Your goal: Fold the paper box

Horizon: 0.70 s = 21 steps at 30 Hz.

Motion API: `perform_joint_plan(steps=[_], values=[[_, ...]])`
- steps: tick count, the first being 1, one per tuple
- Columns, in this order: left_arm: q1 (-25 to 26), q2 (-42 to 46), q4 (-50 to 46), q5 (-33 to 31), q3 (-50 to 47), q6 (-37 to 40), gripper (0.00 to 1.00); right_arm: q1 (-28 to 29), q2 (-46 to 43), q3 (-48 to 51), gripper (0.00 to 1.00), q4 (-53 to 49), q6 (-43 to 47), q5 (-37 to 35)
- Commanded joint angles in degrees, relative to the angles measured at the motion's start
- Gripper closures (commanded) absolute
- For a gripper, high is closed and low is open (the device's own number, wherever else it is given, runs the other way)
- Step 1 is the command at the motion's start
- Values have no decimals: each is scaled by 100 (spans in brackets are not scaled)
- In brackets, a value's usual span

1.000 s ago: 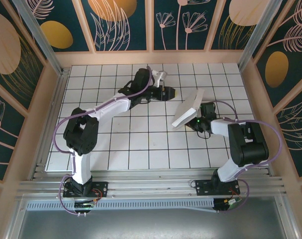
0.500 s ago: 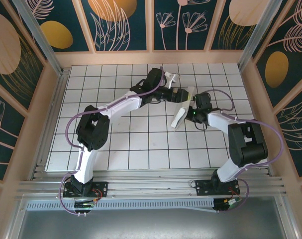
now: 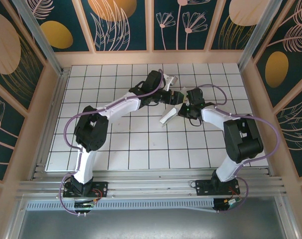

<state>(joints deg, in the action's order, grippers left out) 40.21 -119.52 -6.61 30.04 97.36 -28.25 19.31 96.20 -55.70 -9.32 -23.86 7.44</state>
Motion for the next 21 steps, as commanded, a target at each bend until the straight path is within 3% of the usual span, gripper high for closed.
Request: perform_joint_plan(steps=[1, 7, 11, 15, 19, 21], values=[[-62, 44, -616, -505, -333, 115, 39, 76, -58, -221, 79, -175, 50, -130], [-397, 202, -114, -485, -866, -244, 43, 74, -738, -138, 73, -139, 74, -302], [-715, 315, 623, -244, -1370, -798, 46, 138, -1303, 140, 64, 220, 155, -268], [-878, 345, 942, -168, -1598, -1068, 46, 547, -2003, 925, 47, 1171, 496, -223], [-975, 393, 1161, -228, -1792, -1271, 46, 1164, -2480, 1628, 11, 2220, 999, -457], [-1027, 408, 1250, -259, -1875, -1403, 47, 1678, -2545, 1945, 1, 2875, 1293, -748]])
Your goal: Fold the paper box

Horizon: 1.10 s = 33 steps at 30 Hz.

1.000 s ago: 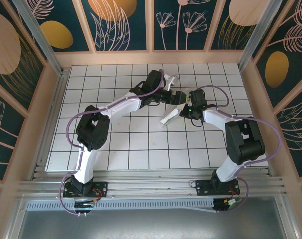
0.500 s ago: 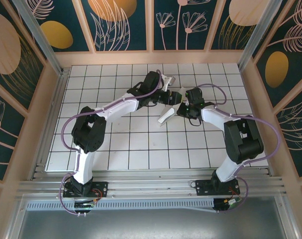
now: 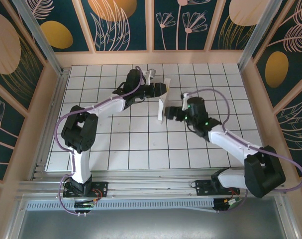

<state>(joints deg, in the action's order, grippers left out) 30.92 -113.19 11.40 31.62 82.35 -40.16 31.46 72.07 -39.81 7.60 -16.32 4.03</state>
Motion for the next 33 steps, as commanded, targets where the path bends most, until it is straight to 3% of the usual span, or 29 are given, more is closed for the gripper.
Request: perform_joint_plan(steps=[1, 4, 8, 12, 18, 21, 26, 30, 33], values=[[-103, -225, -506, -424, -394, -257, 47, 724, -120, 504, 1, 1518, 703, -797], [-115, -235, -496, -473, -411, -342, 47, 1203, 137, 828, 1, 2449, 1067, -2350], [-113, -221, -498, -673, -463, -562, 53, 1301, 1004, 769, 1, 3499, 1598, -3902], [-113, -221, -406, -822, -547, -968, 53, 1342, 2081, 141, 5, 3931, 1940, -4248], [-112, -135, -115, -952, -742, -1425, 52, 1563, 3150, -254, 21, 4911, 2612, -4917], [-121, -18, -117, -1054, -767, -1457, 51, 1573, 3355, -248, 34, 5207, 3008, -5109], [-160, 445, 144, -1297, -893, -1482, 36, 1545, 3254, -145, 50, 4923, 3244, -5022], [-191, 1044, 73, -1737, -874, -1080, 26, 1497, 2845, -72, 59, 4250, 3109, -4574], [-200, 1783, 21, -2390, -1015, -419, 20, 1346, 2328, -77, 68, 3391, 3048, -3860]])
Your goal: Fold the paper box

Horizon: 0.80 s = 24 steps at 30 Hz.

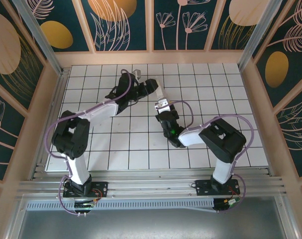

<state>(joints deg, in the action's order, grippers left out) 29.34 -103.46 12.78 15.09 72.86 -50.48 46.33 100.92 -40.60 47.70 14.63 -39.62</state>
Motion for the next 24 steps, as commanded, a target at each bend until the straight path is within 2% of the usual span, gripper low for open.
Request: perform_joint_plan(steps=[1, 4, 7, 8, 11, 14, 16, 18, 20, 22, 24], values=[[-43, 1086, -112, -931, -151, 933, 19, -236, -763, -53, 70, -1010, -48, 831], [-43, 1885, -85, -1424, -474, 1911, 17, -628, -1330, -567, 74, -2767, 13, 2106], [-43, 2663, 38, -1473, -956, 3056, 17, -1034, -1605, -1736, 75, -5315, 671, 3744], [-43, 2907, 18, -1376, -1113, 3474, 17, -1071, -1569, -2315, 75, -6362, 1009, 3962], [-43, 3510, -171, -953, -1540, 4735, 13, -915, -1058, -4034, 77, -9230, 2151, 4039], [-43, 4027, -351, -235, -2138, 6177, 5, -573, -341, -5086, 78, -10909, 2667, 2653], [-42, 4379, -259, -100, -2588, 6688, 3, -423, -183, -5268, 78, -11159, 3075, 2206], [-43, 4646, -214, -114, -2930, 6840, 2, -385, 62, -5716, 78, -11370, 3349, 2219], [-43, 4747, -286, 43, -3155, 6955, 1, -375, 429, -6404, 78, -11653, 3569, 2384], [-43, 4656, -539, 355, -3199, 6970, 1, -387, 626, -6790, 78, -11827, 4125, 3068], [-46, 4496, -609, 735, -3278, 6857, 1, -403, 816, -6938, 79, -11817, 4394, 3264]])
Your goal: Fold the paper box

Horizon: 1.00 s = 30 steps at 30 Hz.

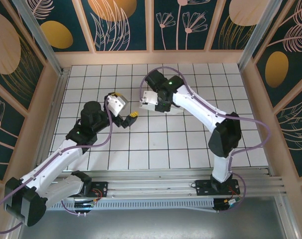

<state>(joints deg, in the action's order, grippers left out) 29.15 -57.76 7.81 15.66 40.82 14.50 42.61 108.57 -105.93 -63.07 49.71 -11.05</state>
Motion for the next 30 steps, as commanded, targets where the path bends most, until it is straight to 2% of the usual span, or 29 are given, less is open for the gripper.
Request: perform_joint_plan(steps=[1, 4, 6, 17, 21, 25, 30], values=[[-23, -156, -18, 862, -163, 225, 1, -87, 183, -469, 79, -734, 961, 505], [-23, -380, 586, 1325, -483, -189, 1, -385, 548, -654, 81, -749, 1168, 746], [-23, -581, 905, 1360, -625, -262, 1, -590, 751, -797, 81, -721, 1310, 937], [-75, -2450, 1736, 350, -179, -169, 1, -753, 1569, -1290, 69, -339, 1837, 1157], [-146, -2830, 1848, 336, 34, -357, 1, -794, 1721, -1513, 63, -99, 1941, 1072], [-155, -2855, 1974, 374, 40, -518, 1, -836, 1699, -1669, 55, 37, 1931, 1194], [-155, -2881, 1891, 333, 80, -505, 1, -880, 1608, -1720, 40, 247, 1932, 1244]])
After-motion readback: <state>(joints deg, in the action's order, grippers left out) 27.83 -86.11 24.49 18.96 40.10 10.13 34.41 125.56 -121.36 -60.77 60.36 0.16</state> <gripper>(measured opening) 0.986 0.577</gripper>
